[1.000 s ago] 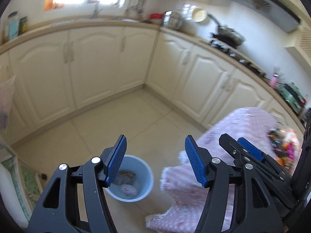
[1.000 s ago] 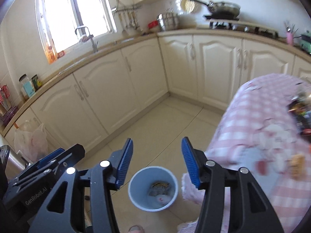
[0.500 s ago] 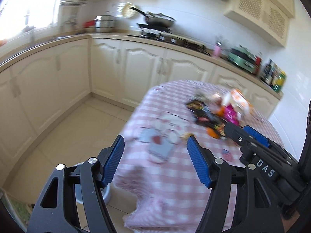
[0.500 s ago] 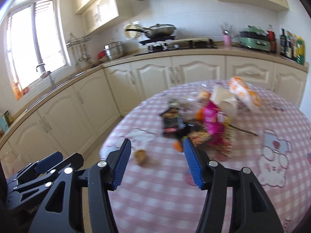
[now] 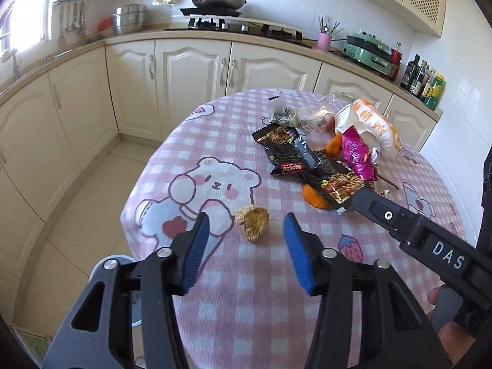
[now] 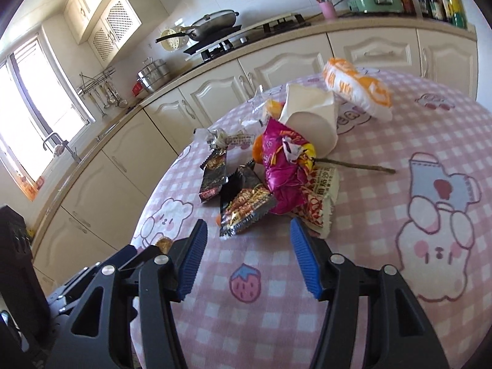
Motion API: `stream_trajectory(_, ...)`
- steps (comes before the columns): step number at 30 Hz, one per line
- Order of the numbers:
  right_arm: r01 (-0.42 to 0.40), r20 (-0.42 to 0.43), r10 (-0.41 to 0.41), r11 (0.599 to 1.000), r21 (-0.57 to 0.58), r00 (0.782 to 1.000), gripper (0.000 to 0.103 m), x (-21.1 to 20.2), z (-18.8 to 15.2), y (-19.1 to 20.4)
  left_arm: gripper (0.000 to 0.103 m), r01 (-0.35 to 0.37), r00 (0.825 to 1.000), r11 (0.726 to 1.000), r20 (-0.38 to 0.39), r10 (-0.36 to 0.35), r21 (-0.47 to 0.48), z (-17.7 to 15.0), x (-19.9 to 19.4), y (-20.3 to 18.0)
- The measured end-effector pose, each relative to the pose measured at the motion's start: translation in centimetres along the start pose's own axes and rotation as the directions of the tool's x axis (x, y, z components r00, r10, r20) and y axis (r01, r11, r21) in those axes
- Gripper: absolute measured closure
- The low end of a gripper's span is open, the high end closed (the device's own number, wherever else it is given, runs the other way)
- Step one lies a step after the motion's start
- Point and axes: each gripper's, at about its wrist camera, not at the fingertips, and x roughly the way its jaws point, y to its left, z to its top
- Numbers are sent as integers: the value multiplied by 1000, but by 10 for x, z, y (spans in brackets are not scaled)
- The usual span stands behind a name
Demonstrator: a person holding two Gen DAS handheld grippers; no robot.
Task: Collect trash
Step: 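Grasp the brown crumpled scrap with the left gripper while the right grasps a wrapper, then drop the brown scrap and the wrapper into the blue bin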
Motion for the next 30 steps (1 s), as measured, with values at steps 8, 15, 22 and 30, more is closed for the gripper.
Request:
stream_trajectory(8, -26, -56, 30, 998, 61, 998, 51, 31, 13, -3, 82, 41, 998, 999, -43, -41, 8, 3, 23, 1)
stream_trajectory(15, -35, -39, 36, 999, 29, 999, 93, 32, 18, 5, 83, 71, 997, 997, -4, -71, -17, 6, 14, 6)
stream_trajectory(22, -13, 62, 16, 998, -58, 998, 99, 4, 19, 27, 83, 106, 993, 993, 64, -103, -55, 9, -14, 19)
stream_trajectory(30, -8, 176, 31, 992, -128, 984, 99, -39, 18, 51, 83, 118, 986, 988, 128, -105, -101, 7, -45, 41)
